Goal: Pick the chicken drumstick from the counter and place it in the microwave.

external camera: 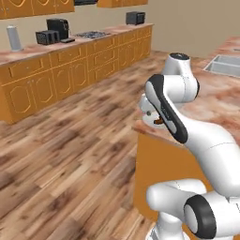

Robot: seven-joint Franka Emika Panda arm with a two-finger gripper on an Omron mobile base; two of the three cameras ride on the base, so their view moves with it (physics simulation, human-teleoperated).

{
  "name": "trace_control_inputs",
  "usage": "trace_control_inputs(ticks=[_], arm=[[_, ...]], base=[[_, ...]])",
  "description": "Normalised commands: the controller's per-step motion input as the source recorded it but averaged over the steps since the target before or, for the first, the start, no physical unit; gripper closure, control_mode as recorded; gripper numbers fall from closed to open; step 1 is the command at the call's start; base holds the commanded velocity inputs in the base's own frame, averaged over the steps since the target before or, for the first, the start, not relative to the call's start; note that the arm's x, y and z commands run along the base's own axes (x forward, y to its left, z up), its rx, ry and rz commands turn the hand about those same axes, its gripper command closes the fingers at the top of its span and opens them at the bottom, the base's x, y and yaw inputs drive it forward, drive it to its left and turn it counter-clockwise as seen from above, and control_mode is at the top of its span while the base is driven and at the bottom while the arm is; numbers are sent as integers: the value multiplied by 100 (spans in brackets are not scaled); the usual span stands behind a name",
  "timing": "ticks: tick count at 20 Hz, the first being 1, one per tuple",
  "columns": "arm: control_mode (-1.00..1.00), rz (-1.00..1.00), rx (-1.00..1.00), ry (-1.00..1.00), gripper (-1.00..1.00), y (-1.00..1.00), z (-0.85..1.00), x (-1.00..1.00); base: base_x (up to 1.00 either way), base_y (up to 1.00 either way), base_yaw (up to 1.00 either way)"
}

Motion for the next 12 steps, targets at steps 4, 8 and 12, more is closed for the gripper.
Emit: trace_control_inputs(ticks=[4, 8, 12], arm=[[100, 0, 0, 0, -100, 0, 0, 0], [100, 0, 0, 0, -100, 0, 0, 0], [100, 0, 0, 0, -100, 0, 0, 0]], base=[[97, 49, -38], [64, 21, -75], [93, 50, -63]])
